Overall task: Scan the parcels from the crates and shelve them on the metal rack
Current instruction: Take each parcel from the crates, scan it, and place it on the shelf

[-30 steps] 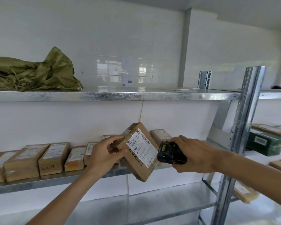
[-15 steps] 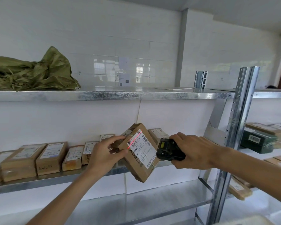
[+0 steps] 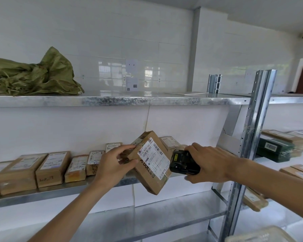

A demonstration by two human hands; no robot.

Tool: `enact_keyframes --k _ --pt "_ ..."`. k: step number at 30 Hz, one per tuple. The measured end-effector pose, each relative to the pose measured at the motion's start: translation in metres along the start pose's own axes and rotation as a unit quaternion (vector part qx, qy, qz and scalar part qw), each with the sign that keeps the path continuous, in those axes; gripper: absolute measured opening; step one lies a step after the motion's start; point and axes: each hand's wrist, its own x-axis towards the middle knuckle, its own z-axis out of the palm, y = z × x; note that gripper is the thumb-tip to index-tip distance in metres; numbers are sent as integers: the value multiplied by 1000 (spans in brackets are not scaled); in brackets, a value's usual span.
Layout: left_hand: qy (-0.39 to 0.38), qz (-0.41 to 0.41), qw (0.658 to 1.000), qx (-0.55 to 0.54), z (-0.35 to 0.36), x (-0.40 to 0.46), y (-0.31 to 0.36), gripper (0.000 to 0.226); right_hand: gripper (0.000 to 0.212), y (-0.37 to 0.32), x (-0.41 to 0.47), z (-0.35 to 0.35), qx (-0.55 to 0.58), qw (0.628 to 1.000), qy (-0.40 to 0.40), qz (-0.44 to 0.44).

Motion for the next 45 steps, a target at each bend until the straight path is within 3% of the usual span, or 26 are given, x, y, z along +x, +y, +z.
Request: enact_keyframes --k 3,9,16,24,29,34,41,43,45 --pt "0 -12 1000 4 3 1 -2 45 97 1 -2 7 -43 999 -24 2" --pt "-22 -42 998 -48 24 5 -8 42 73 8 -23 20 29 998 -16 51" --pt "-64 -126 975 -174 83 6 -14 33 83 37 -58 45 89 990 -1 111" --pt "-108 -190 951 -217 171 32 -10 33 82 109 -77 77 159 973 20 164" --pt "-74 -204 947 -237 240 59 -8 23 85 170 -81 99 193 965 38 175" --pt "-29 -195 950 -243 313 73 -9 53 89 228 -84 121 206 958 50 192" --pt "39 -153 961 -226 380 88 -1 48 89 280 -78 149 210 952 65 214" --pt "36 -152 962 -224 391 95 1 39 90 287 -73 156 223 946 78 223" --pt "3 -171 953 -251 404 103 -3 49 90 292 -67 162 226 941 89 234"
